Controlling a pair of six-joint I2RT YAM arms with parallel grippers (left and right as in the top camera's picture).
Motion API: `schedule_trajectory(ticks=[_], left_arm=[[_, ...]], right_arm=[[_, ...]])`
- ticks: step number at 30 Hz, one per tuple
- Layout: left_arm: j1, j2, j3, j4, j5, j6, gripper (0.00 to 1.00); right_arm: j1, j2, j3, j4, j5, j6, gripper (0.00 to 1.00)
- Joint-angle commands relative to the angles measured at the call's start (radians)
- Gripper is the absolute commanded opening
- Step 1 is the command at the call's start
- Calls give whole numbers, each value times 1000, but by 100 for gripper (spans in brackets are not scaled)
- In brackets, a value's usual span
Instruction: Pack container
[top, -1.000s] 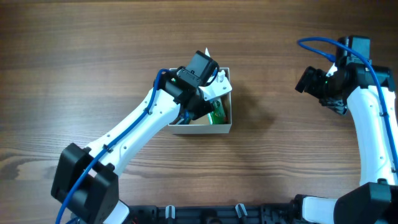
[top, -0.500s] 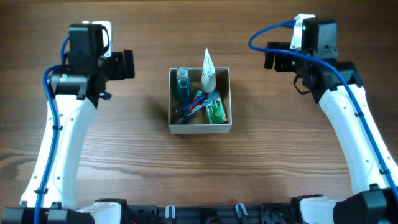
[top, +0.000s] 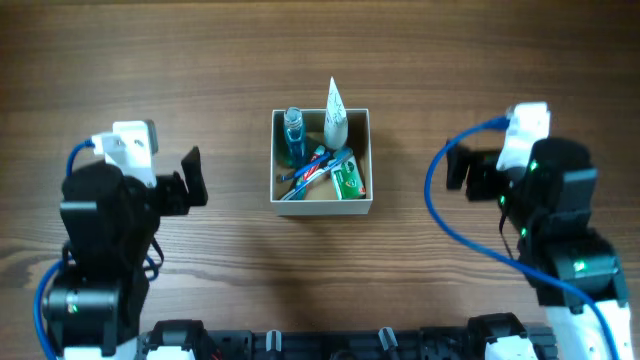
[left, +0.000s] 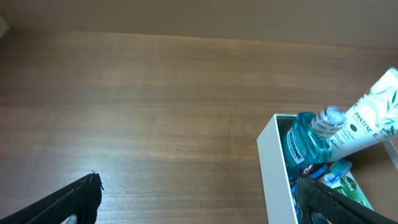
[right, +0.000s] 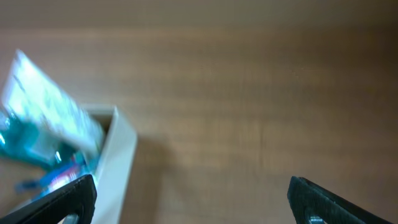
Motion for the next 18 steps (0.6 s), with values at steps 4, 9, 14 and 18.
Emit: schedule_trajectory(ticks=[4, 9, 14, 18], left_arm=[[8, -51, -113, -11, 19, -45, 100], [8, -18, -113, -31, 19, -45, 100], [8, -3, -113, -53, 19, -45, 100], [8, -3, -113, -53, 19, -45, 100]], right_arm=[[2, -143, -111, -5, -2, 14, 100], [2, -98, -111, -5, -2, 14, 100], [2, 0, -111, -5, -2, 14, 100], [2, -53, -112, -6, -2, 11, 100]])
